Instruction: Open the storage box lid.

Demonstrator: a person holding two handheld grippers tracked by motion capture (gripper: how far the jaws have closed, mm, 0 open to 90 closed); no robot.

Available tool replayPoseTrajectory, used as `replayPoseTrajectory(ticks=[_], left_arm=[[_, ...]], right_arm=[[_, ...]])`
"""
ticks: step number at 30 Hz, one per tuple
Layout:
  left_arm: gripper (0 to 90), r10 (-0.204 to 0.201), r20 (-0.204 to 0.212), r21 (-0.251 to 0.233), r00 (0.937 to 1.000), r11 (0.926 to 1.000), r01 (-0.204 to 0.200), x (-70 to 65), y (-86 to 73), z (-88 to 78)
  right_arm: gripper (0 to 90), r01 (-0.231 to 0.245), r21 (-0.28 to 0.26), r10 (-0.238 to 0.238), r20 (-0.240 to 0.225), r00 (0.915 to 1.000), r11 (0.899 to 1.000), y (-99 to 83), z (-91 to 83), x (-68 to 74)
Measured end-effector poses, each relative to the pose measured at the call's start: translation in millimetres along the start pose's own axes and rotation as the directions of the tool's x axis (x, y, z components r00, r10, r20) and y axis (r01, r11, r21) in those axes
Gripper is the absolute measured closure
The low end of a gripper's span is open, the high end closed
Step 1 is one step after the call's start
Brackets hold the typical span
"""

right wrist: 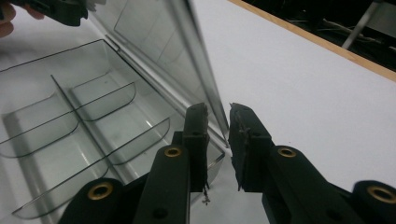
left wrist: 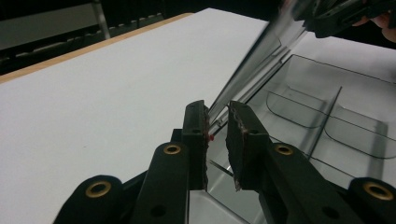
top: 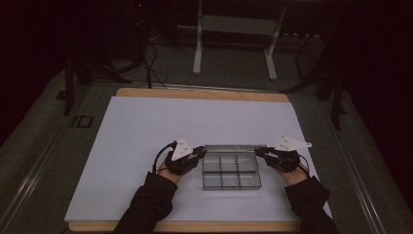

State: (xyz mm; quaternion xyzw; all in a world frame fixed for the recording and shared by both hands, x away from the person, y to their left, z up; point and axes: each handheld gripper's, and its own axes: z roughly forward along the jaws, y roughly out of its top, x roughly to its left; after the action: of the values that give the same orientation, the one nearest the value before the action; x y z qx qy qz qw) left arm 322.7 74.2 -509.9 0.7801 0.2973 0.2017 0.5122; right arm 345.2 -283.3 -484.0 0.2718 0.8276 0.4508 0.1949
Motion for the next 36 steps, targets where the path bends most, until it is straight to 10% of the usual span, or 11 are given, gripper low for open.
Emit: replayPoseTrajectory(ticks=[36], left_arm=[[79.4, -0.131, -0.076, -0.022, 0.9885, 0.9913, 0.13, 13.1, 4.1, 22.8]], right_arm=[[71.6, -0.123, 0.006, 0.121, 0.152, 0.9809, 0.992, 10.9, 29.5, -3.3]])
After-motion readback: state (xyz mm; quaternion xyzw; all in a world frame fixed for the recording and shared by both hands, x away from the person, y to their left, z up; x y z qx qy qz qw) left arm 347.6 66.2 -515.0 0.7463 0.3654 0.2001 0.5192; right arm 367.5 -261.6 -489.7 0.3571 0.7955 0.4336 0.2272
